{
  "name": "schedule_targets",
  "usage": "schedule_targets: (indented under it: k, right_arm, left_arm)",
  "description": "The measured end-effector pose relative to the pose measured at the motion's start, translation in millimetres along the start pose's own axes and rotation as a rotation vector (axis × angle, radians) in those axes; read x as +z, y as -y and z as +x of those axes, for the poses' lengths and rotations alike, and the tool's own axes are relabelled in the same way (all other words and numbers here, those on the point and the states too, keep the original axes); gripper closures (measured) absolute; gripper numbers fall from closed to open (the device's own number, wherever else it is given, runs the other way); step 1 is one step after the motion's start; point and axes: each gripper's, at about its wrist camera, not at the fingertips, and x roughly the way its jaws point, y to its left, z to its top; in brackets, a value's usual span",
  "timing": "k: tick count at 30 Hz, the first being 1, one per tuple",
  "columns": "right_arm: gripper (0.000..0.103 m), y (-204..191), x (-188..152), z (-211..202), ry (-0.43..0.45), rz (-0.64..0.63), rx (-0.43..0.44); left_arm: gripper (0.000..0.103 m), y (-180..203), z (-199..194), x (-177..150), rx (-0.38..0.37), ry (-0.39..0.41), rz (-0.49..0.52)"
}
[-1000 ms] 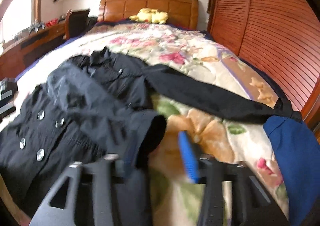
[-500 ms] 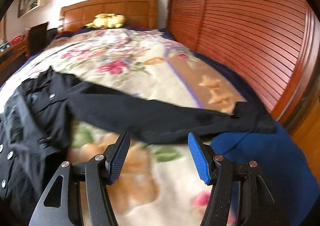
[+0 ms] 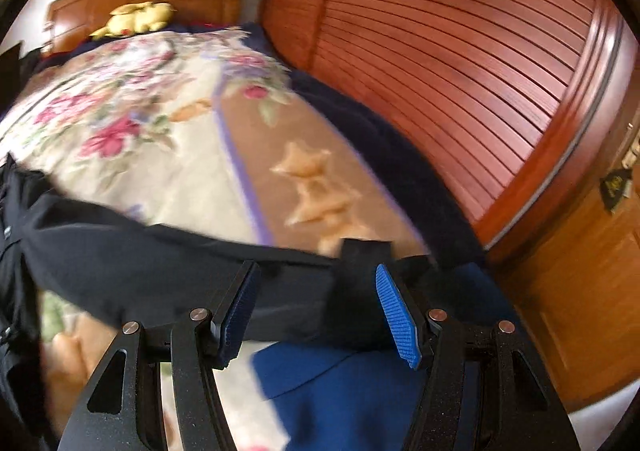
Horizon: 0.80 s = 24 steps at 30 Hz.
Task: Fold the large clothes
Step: 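Move the right gripper to the other sleeve cuff by the blue cushion and close, then lift the held sleeve up off the quilt with the right gripper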
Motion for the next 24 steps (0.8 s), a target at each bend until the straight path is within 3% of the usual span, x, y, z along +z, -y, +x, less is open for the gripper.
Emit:
schedule_targets:
  k: [9, 13, 14, 15, 18, 24]
  right_arm:
    - [0.041, 10, 3, 31, -0.1, 0.06, -0.056]
    - [0.041, 2, -1, 44, -0.143, 0.018, -0.062]
    - [0.048, 0, -2, 46, -0.146, 0.003, -0.063]
    - [0.068, -2, -3, 46, -0.147, -0.009, -0.053]
    - [0.093, -7, -3, 41, -0.134, -0.055, -0.043]
    - [0.096, -12, 11, -8, 0.032, -0.086, -0.054]
  left_arm:
    - [0.023, 1, 4, -4, -0.013, -0.017, 0.003]
    - [0.023, -1, 3, -5, -0.018, -0.019, -0.009]
    - [0.023, -1, 3, -5, -0.019, -0.019, -0.011]
    - [0.023, -2, 3, -5, -0.02, -0.02, -0.013]
    - [0.023, -2, 3, -5, -0.025, -0.023, -0.018]
    - [0.023, -5, 0, -4, -0.027, -0.019, -0.022]
